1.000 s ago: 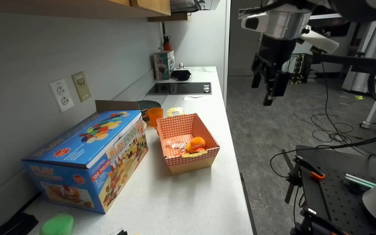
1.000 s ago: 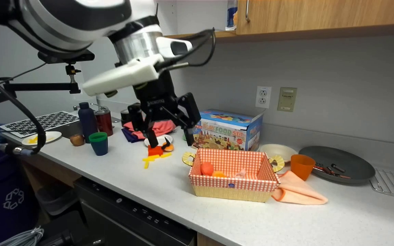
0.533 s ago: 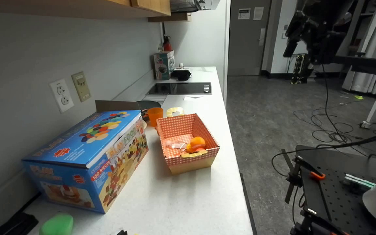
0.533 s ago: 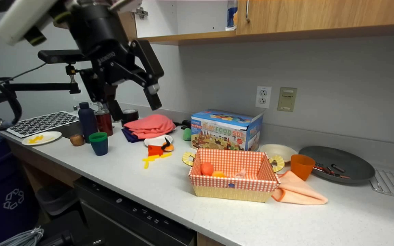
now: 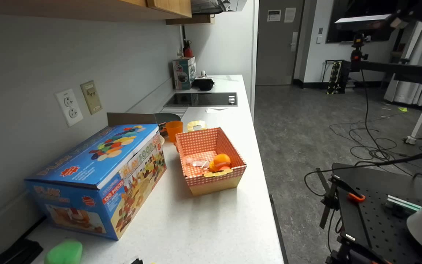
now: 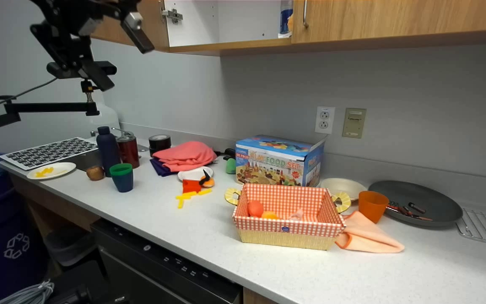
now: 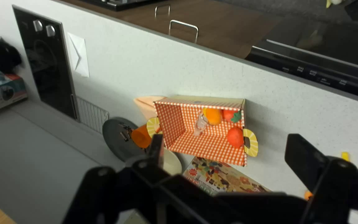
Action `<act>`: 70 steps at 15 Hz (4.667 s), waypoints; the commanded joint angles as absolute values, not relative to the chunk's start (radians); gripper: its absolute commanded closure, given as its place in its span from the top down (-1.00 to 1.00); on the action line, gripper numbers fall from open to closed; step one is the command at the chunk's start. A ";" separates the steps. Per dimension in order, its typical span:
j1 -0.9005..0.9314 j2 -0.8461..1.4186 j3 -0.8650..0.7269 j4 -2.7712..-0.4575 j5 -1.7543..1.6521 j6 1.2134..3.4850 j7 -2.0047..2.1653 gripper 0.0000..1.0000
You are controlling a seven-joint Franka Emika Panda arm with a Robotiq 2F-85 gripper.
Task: Close the open drawer
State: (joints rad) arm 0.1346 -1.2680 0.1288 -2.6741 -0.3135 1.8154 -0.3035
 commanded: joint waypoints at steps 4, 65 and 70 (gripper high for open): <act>0.233 -1.395 0.151 -2.624 -0.314 1.801 -0.295 1.00; 0.276 -1.387 0.177 -2.699 -0.327 2.152 -0.311 1.00; 0.370 -1.402 0.163 -2.712 -0.364 2.283 -0.424 1.00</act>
State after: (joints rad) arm 0.3190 -1.3814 0.1815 -2.6952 -0.3276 2.2069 -0.3497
